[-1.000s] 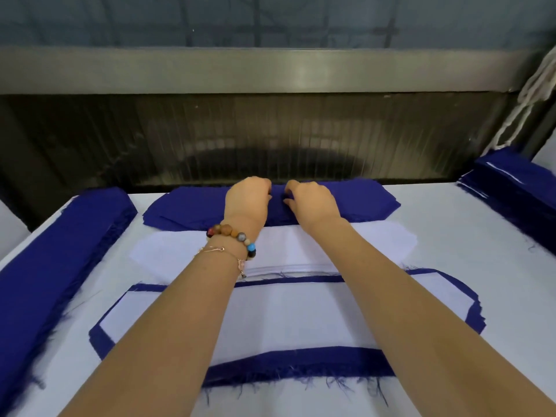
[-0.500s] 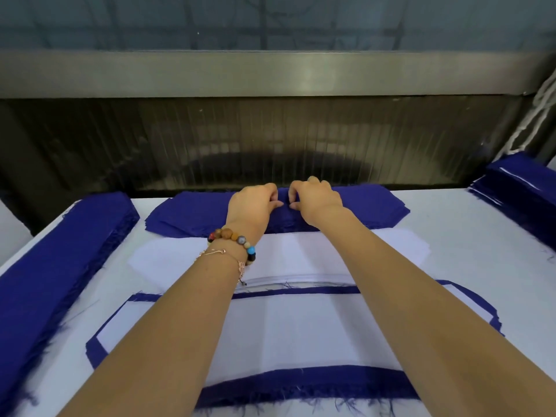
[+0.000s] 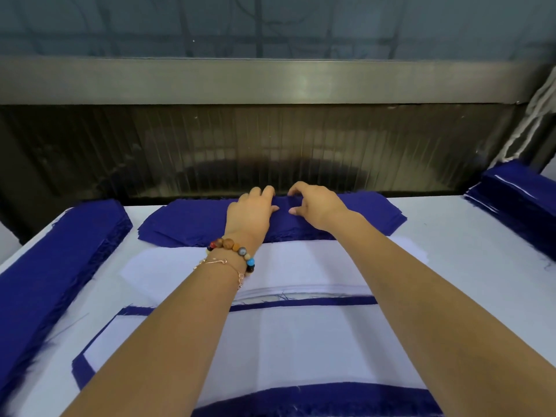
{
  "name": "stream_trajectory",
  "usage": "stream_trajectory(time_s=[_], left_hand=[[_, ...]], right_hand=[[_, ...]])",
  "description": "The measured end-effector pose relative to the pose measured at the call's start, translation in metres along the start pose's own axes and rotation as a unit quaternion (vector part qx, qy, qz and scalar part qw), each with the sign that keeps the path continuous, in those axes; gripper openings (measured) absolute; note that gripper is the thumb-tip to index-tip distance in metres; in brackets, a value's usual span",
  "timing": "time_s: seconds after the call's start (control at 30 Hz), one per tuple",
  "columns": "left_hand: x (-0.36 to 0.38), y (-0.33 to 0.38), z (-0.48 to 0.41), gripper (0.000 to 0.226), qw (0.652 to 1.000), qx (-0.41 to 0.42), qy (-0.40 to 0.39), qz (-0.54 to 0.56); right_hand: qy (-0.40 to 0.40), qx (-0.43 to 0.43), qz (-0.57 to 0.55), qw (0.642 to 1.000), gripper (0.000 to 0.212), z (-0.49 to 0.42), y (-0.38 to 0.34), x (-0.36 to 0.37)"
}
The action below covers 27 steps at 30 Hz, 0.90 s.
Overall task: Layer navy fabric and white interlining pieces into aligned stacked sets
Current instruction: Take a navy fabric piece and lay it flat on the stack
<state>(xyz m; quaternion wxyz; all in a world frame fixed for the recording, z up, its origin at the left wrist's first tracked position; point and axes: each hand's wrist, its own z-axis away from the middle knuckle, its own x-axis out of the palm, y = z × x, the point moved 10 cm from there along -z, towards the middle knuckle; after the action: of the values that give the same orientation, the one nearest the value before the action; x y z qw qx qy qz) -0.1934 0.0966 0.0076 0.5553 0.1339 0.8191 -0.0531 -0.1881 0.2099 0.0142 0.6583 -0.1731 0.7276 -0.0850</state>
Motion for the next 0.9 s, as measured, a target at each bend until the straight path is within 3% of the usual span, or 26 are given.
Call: stream_trajectory(time_s=[0.1,0.27,0.37,0.63,0.77,0.9], left_hand=[[-0.007,0.006,0.003,0.03,0.999,0.02,0.045,-0.016],[-0.025,0.017,0.011,0.02,0.982,0.052,0.113,-0.141],[-0.026,0.009,0.007,0.025,0.987,0.054,0.076,-0.132],[-0.034,-0.071,0.0,0.014,0.995,0.036,-0.067,-0.067],[-0.039,-0.113,0.007,0.008,0.994,0.01,-0.08,-0.078],[-0.046,-0.152,0.019,0.015,0.99,-0.043,-0.072,-0.111]], right_hand=[[0.043,-0.013,-0.012,0.999,0.028,0.003,0.006,-0.002],[0.096,-0.036,-0.021,0.994,0.012,0.01,0.005,-0.008],[0.096,-0.017,0.004,0.995,0.006,0.009,0.014,-0.012],[0.064,0.034,0.161,0.984,0.02,0.011,0.067,-0.045],[0.03,0.077,0.203,0.976,0.027,0.012,0.096,-0.052],[0.048,0.136,0.232,0.962,0.031,0.021,0.125,-0.064]])
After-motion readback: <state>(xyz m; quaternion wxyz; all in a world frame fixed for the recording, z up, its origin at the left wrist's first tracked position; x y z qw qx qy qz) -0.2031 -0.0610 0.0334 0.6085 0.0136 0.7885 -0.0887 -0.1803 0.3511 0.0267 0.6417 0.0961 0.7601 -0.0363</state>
